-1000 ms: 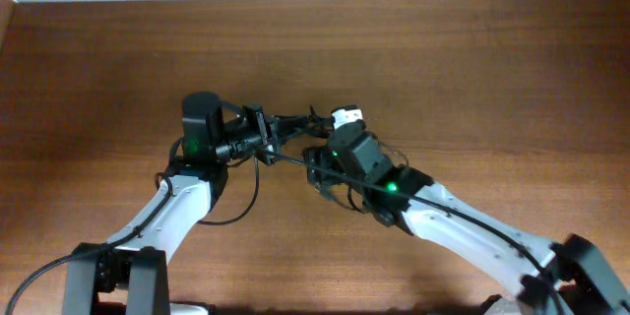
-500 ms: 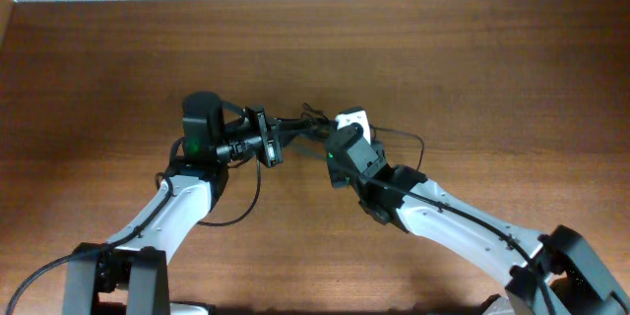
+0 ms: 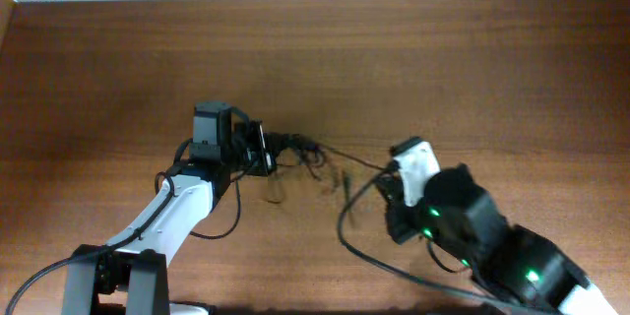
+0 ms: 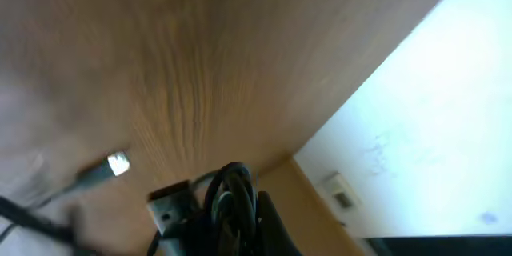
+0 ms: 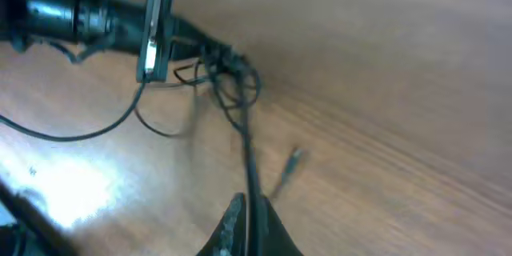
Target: Untangle cables
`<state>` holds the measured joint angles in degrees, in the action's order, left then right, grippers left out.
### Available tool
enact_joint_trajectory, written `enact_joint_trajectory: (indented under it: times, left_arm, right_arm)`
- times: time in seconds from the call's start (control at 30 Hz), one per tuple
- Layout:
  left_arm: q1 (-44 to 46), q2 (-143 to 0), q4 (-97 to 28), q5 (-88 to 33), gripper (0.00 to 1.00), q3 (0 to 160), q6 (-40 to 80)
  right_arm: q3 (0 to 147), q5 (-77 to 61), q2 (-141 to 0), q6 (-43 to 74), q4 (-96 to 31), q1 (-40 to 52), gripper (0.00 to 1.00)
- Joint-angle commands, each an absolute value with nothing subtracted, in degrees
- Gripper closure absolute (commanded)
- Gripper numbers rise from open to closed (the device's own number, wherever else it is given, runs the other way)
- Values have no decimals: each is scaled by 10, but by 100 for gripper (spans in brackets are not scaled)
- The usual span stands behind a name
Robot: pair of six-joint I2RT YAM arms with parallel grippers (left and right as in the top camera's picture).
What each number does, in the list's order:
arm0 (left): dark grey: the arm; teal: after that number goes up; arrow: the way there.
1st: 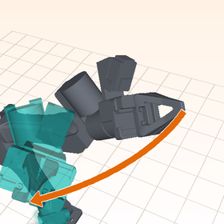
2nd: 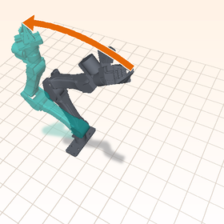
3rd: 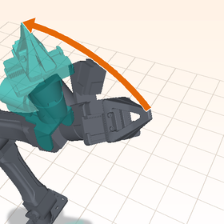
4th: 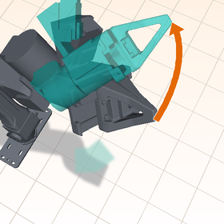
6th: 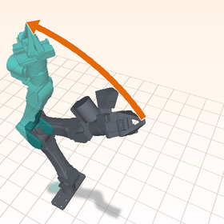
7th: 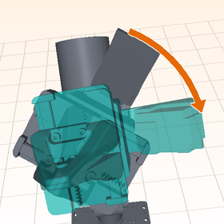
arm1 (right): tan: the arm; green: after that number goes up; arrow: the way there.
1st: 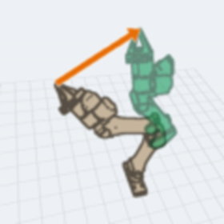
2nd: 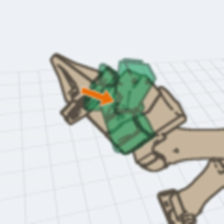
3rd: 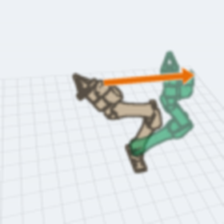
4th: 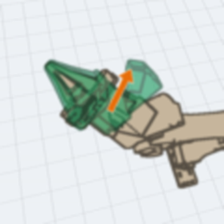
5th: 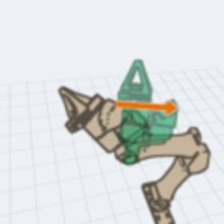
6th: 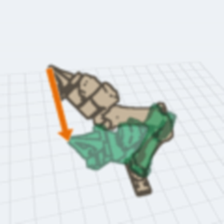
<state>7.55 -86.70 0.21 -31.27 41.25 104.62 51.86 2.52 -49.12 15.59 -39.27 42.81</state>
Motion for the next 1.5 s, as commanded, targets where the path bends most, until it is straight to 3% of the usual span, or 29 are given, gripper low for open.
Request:
enact_joint_trajectory:
  times: [0.0, 0.2, 0.3, 0.33, 0.43, 0.53, 0.73, 0.97, 1.23, 1.37, 1.4, 1.47]
  left_arm:
    - [66, -867, 25, -207, 100, 414, 741]
    - [66, -867, 188, -400, 100, 414, 393]
    - [65, -867, 189, -349, 100, 414, 394]
    - [65, -867, 186, -312, 100, 414, 425]
    - [65, -867, 176, -282, 100, 414, 534]
    - [66, -867, 272, -442, 100, 414, 392]
    - [66, -867, 373, -655, 100, 414, 346]
    - [66, -867, 343, -667, 100, 414, 346]
    - [66, -867, 342, -703, 100, 414, 346]
    - [66, -867, 342, -719, 100, 414, 346]
    - [66, -867, 342, -719, 100, 414, 346]
    - [66, -867, 342, -718, 100, 414, 329]
  right_arm:
    - [523, 99, -433, 154, -405, 430, 96]
    - [523, 178, -422, 199, -435, 430, 96]
    - [523, 302, -422, 350, -495, 430, 96]
    - [523, 314, -423, 385, -509, 430, 92]
    - [523, 288, -429, 408, -512, 430, 57]
    - [523, 223, -451, 408, -512, 430, 30]
    - [523, 114, -561, 408, -423, 431, 16]
    - [523, -9, -689, 416, -234, 430, 24]
    - [523, 39, -759, 632, -175, 430, 28]
    - [523, 94, -773, 665, -183, 430, 89]
    - [523, 113, -773, 663, -205, 430, 96]
    - [523, 121, -768, 616, -231, 429, 96]
